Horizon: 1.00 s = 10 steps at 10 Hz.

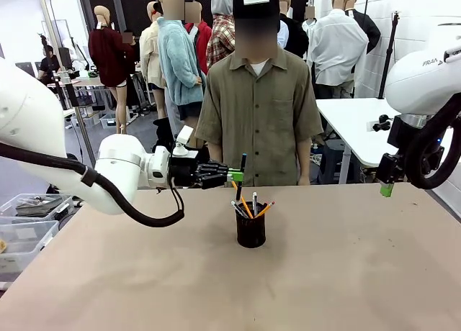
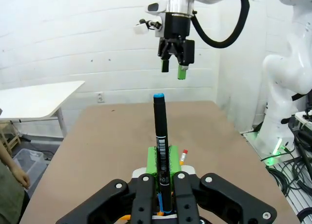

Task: Place the pens into the pen holder.
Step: Pick up a writing instrument from the table and place it into the Pen holder.

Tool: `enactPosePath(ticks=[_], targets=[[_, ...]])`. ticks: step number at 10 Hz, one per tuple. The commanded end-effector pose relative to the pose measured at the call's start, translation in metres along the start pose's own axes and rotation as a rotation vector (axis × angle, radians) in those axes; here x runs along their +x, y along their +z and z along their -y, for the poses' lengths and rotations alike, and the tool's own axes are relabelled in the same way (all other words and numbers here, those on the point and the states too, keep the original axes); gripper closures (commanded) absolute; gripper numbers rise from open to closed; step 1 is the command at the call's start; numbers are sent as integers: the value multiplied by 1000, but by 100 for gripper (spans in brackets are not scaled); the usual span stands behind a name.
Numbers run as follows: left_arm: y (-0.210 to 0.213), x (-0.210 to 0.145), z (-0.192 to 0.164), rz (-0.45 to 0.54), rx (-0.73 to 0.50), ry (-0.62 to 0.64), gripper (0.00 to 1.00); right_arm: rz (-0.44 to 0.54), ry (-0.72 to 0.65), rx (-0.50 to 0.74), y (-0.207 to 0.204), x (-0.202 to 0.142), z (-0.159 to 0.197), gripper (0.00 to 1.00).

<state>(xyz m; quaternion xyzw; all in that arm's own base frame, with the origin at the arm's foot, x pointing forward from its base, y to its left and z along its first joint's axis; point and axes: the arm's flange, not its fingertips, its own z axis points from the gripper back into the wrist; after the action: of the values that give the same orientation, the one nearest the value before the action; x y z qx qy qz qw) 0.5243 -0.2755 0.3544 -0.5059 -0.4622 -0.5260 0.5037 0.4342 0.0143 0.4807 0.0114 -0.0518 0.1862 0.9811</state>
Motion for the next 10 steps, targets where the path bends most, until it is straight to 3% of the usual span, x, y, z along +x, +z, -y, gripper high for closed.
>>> enactPosePath(ticks=[1, 10], targets=[[-13, -8, -13, 57, 34, -27, 100, -12, -2, -5, 2, 1, -1, 0], [-34, -33, -9, -41, -8, 24, 100, -12, -2, -5, 2, 1, -1, 0]])
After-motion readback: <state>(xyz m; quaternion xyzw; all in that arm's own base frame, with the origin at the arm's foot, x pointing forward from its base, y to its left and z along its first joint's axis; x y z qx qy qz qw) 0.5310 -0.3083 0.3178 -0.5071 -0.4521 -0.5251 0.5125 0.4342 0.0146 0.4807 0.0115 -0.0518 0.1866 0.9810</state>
